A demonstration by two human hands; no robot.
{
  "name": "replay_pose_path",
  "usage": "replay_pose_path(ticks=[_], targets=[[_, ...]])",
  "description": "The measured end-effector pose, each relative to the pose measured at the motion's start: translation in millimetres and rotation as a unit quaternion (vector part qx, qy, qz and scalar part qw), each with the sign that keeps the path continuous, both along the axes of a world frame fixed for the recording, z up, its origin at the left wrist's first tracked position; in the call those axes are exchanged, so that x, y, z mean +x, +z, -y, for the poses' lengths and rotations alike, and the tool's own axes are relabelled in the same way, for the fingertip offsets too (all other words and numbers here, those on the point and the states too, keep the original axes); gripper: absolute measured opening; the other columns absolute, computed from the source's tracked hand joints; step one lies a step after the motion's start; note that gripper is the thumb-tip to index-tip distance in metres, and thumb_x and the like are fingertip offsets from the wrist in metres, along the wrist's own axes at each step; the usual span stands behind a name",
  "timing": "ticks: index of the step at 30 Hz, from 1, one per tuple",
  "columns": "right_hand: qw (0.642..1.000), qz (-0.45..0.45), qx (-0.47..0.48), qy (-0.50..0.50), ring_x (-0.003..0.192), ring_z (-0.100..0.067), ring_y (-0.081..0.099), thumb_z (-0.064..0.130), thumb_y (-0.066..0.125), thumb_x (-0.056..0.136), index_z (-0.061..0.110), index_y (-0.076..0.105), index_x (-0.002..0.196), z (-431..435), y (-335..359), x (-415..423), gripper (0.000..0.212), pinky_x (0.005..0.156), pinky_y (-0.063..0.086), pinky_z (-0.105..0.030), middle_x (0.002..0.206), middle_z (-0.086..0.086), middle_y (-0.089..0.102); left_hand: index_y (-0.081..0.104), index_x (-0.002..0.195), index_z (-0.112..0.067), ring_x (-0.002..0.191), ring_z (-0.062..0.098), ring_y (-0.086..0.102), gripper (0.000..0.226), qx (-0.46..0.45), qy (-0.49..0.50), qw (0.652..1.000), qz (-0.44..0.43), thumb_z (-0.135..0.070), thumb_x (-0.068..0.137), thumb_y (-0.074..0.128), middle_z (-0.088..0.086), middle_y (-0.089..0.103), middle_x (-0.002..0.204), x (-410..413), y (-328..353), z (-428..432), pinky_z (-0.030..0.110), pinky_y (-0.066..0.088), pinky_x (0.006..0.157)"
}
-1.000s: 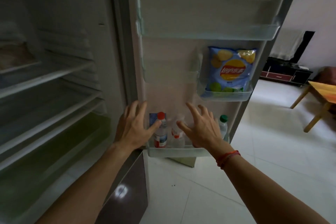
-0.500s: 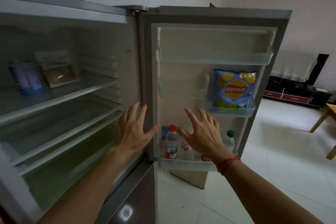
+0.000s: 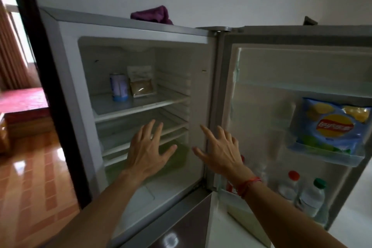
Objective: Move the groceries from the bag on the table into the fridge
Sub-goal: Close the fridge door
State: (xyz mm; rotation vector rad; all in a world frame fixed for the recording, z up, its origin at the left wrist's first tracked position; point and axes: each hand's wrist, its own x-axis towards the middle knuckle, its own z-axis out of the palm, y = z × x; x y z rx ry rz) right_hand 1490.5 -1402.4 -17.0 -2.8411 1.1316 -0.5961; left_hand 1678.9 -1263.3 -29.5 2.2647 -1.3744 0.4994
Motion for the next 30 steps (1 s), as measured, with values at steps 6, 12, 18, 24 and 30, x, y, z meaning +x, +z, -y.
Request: replay_pose_path(ticks=[6,12,18,24,30], targets=[[0.997,-0.015,-0.004,0.075,0.149,-0.037,0.023,0.078,0.035,0.091,0.045,0.005,0.158,-13,-5,21,0.081,0.12,0.024,-0.055,0.165,-0.014,0.017,0.033,0.151,-0.018,0.142,0.031,0.03,0.092,0.007,0.053,0.999,0.0,-0.079,0.082,0.025,0.01,0.028,0.158,0,0,-48,0.05,0.035,0.111],[0.994,-0.014,0.002,0.106,0.149,-0.037,0.024,0.077,0.037,0.091,0.045,0.005,0.158,-24,-6,3,0.081,0.119,0.024,-0.056,0.165,-0.014,0.018,0.034,0.15,-0.019,0.142,0.03,0.03,0.091,0.007,0.088,0.996,0.015,-0.079,0.082,0.025,0.01,0.03,0.157,-27,-2,-74,0.045,0.033,0.111],[0.994,-0.012,-0.001,0.11,0.147,-0.039,0.028,0.077,0.037,0.091,0.044,0.008,0.158,-42,-7,-20,0.081,0.118,0.027,-0.056,0.164,-0.015,0.021,0.031,0.152,-0.02,0.145,0.029,0.024,0.092,0.016,0.098,0.995,0.014,-0.079,0.081,0.025,0.008,0.027,0.157,-60,-7,-99,0.046,0.028,0.115],[0.993,-0.005,-0.021,0.115,0.147,-0.038,0.028,0.076,0.038,0.091,0.043,0.01,0.158,-67,-1,-48,0.08,0.118,0.027,-0.055,0.163,-0.015,0.023,0.036,0.149,-0.019,0.142,0.027,0.029,0.088,0.009,0.1,0.995,0.028,-0.077,0.082,0.03,0.006,0.031,0.154,-92,-7,-125,0.046,0.032,0.112],[0.994,-0.001,-0.034,0.108,0.144,-0.037,0.032,0.075,0.041,0.091,0.044,0.015,0.157,-108,-7,-89,0.078,0.116,0.029,-0.054,0.16,-0.016,0.028,0.033,0.15,-0.02,0.144,0.028,0.026,0.09,0.018,0.107,0.993,0.034,-0.078,0.083,0.025,0.007,0.029,0.156,-127,-13,-168,0.046,0.029,0.115]])
